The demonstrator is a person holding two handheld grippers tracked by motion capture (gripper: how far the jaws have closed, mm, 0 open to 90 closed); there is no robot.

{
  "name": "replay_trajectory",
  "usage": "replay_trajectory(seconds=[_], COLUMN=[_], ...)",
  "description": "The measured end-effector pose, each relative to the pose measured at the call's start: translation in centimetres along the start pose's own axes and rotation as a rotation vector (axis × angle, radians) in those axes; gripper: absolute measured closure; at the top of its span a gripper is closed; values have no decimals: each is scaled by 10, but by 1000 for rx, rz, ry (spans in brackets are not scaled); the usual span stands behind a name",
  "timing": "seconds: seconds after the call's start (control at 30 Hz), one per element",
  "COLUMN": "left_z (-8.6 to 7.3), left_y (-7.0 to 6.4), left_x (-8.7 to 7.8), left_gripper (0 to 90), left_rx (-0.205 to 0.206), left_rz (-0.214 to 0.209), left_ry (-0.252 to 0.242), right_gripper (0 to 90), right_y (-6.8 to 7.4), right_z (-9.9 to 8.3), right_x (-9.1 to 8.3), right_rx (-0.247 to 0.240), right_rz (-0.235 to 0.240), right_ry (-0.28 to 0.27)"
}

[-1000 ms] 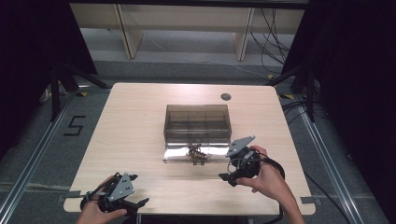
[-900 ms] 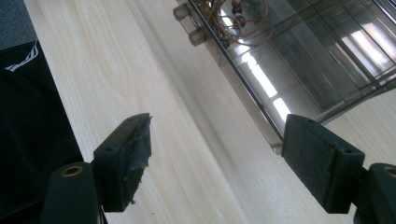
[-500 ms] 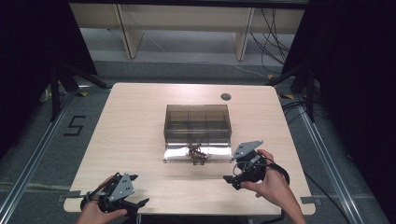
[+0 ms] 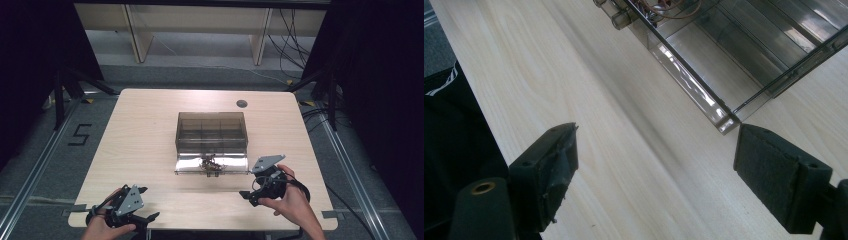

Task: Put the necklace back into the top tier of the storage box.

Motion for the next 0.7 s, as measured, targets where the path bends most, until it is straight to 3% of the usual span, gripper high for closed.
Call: replay_trajectory(seconds=[0.23,0.43,0.57,0.63,0.7], left_z=[1,0,1,0,0], left_y=[-1,-1,0,-1,-1], left_x=[0,1,0,1,1], left_gripper=[151,151,151,151,151], left_rx=[-5,-14,-3,-15,-16], left_rz=[-3,-1,6,-1,-2], left_ry=[-7,-3,-9,-4,-5], right_gripper=[190,189,190,190,189], right_y=[1,-1,3,1,2], right_z=[-6,-9,-11,-12,-13], right_x=[3,5,5,6,5], right_rx=[22,1,33,-8,17], right_rz=[8,6,17,16,17], right_ry=[16,0,1,-6,0])
Point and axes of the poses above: each handheld gripper's, and its own axes: x roughly forward along the jaws, z roughly out of its top, y roughly to its left, the point moved 5 cm from there along x, roughly forward along the jaws, and after that the axes turned 6 degrees about y, right-handed, at the moved point
